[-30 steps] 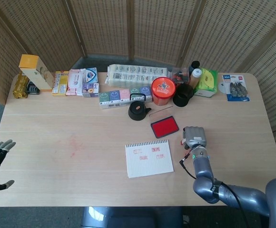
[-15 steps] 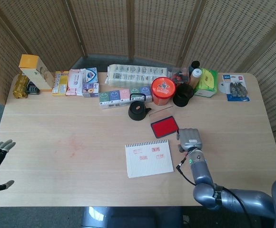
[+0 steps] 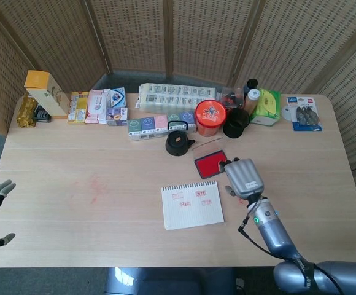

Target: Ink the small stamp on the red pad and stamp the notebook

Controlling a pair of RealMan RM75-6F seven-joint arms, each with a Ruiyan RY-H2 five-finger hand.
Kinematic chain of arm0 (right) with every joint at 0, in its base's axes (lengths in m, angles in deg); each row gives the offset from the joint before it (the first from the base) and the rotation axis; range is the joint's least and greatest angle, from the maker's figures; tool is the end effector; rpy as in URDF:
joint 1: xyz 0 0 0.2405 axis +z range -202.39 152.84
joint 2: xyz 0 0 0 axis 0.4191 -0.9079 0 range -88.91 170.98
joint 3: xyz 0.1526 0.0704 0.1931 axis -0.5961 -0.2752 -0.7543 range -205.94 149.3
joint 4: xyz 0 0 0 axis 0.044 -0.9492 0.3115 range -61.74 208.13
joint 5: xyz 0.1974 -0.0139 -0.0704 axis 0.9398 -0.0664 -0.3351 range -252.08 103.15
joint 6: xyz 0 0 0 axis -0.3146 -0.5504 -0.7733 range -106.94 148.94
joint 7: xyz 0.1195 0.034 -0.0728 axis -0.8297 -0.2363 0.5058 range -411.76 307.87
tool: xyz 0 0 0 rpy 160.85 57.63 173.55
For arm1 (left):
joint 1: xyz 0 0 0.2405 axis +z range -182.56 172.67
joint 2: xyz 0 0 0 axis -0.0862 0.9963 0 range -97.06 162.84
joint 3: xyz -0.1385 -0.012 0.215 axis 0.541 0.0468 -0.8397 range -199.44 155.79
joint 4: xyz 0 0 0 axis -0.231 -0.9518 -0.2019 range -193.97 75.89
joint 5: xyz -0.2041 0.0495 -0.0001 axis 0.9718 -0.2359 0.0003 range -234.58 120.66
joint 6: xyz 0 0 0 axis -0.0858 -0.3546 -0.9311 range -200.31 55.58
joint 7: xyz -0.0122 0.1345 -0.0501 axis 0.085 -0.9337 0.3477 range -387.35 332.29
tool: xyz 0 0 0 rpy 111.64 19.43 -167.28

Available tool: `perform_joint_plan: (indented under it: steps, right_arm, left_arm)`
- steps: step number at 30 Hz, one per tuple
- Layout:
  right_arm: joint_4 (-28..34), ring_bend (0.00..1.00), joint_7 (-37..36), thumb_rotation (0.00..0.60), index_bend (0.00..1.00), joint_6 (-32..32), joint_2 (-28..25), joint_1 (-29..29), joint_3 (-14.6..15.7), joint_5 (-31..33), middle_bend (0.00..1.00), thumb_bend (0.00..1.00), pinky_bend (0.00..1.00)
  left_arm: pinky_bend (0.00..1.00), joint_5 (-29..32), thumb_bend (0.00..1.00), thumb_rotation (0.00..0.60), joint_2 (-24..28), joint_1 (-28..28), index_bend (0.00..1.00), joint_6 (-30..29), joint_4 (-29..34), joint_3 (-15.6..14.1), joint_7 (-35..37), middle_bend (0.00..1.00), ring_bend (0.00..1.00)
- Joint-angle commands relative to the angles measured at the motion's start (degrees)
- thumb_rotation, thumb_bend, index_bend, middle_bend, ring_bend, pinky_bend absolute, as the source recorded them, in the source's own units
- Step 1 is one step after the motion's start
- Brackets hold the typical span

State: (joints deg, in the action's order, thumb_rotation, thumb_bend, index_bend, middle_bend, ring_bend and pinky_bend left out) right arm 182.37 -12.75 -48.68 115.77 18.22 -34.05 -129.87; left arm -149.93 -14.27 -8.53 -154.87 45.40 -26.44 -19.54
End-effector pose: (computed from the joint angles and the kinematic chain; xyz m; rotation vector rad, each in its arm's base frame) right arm -0.1274 -0.3069 0.0552 1.8176 -0.7557 0.8196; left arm -0.2890 0.1428 0.2019 -1.5199 -1.0589 -0.8550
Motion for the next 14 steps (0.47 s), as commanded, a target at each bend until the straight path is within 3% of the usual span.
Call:
perform_joint_plan:
  steps: [1,4,9,14]
  right_arm:
    - [2.51,0.21,-9.82,0.580,0.32,-4.97,-6.82,-6.74,5.68,-14.88,0.27,0.10,0.57]
    - [2.56,0.12,-14.16,0.529,0.29,-7.79,-9.17,-10.12,7.56,-20.08,0.19,0.02,0.45]
    - [-1.19,0.08,-19.19,0.494,0.29,-13.33,-9.61,-15.19,9.80,-26.88,0.16,0.00,0.35]
    - [-5.96,0.05,-23.75,0.488,0.28,-19.91,-8.41,-21.21,11.30,-29.79,0.13,0.00,0.29]
  left_arm:
    - [0.00,0.01,0.00,0.600,0.00,0.18,0.00,-0.28,0.07,0.01,-0.27,0.00,0.00]
    - [0.00,-0.07,0.00,0.600,-0.23,0.54,0.00,-0.90,0.27,0.07,-1.63,0.00,0.00]
    - [0.00,0.35,0.00,0.600,-0.61,1.28,0.00,-2.18,0.60,0.38,-4.41,0.00,0.00]
    - [0.00,0.37,0.00,0.600,-0.74,2.08,0.00,-3.53,1.24,0.49,-6.48,0.00,0.00]
